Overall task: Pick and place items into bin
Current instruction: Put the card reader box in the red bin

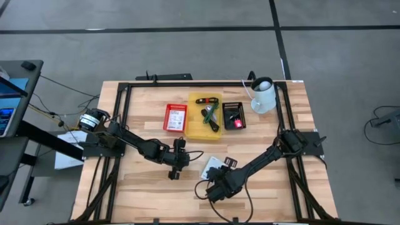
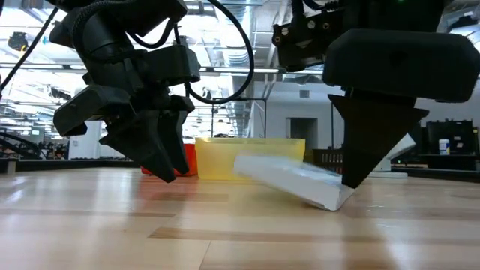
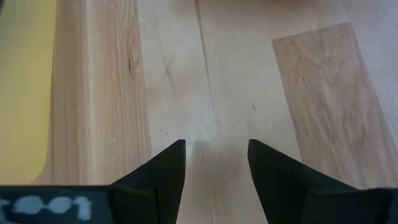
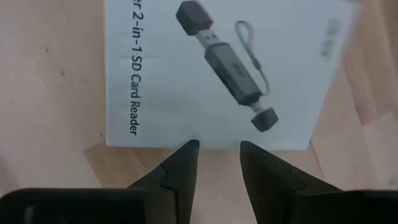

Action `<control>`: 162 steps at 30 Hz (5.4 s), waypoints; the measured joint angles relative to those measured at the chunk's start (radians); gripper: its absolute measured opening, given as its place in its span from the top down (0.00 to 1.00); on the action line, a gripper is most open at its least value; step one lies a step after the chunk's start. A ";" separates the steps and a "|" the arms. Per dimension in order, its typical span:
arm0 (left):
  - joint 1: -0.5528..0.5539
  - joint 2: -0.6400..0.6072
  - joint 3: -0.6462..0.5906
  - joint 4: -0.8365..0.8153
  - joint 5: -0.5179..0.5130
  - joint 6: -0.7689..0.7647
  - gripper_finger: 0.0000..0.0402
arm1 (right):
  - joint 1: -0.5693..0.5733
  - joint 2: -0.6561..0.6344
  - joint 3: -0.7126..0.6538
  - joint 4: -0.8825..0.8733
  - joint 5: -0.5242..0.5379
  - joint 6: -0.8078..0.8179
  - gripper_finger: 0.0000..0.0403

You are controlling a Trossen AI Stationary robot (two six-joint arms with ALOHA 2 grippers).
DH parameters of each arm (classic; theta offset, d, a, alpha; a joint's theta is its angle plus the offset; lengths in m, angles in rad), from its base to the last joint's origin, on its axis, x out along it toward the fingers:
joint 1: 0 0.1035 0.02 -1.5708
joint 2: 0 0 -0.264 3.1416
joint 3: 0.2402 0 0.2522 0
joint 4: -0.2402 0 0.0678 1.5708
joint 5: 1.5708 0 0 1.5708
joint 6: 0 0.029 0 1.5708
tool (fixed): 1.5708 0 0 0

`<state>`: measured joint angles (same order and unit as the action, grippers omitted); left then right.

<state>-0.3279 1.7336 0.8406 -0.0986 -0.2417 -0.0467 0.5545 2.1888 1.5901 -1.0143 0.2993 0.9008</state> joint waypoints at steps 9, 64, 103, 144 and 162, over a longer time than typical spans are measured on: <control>0.000 0.000 0.000 0.000 0.002 0.000 0.58 | -0.001 0.007 -0.003 0.027 -0.046 -0.015 0.70; 0.000 0.000 0.000 0.000 0.008 -0.002 0.58 | -0.008 0.008 0.055 -0.009 0.092 -0.113 0.70; 0.000 0.000 0.000 0.000 0.008 -0.002 0.58 | -0.004 0.014 0.006 0.036 0.031 -0.069 0.70; 0.017 0.002 0.000 0.102 0.061 0.090 0.58 | -0.007 0.010 0.007 0.033 0.040 -0.101 0.70; 0.059 0.003 0.000 0.098 0.130 0.115 0.58 | -0.040 0.008 0.007 0.039 0.024 -0.150 0.70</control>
<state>-0.2685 1.7363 0.8406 -0.0010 -0.1112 0.0685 0.5143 2.1971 1.5973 -0.9756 0.3232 0.7506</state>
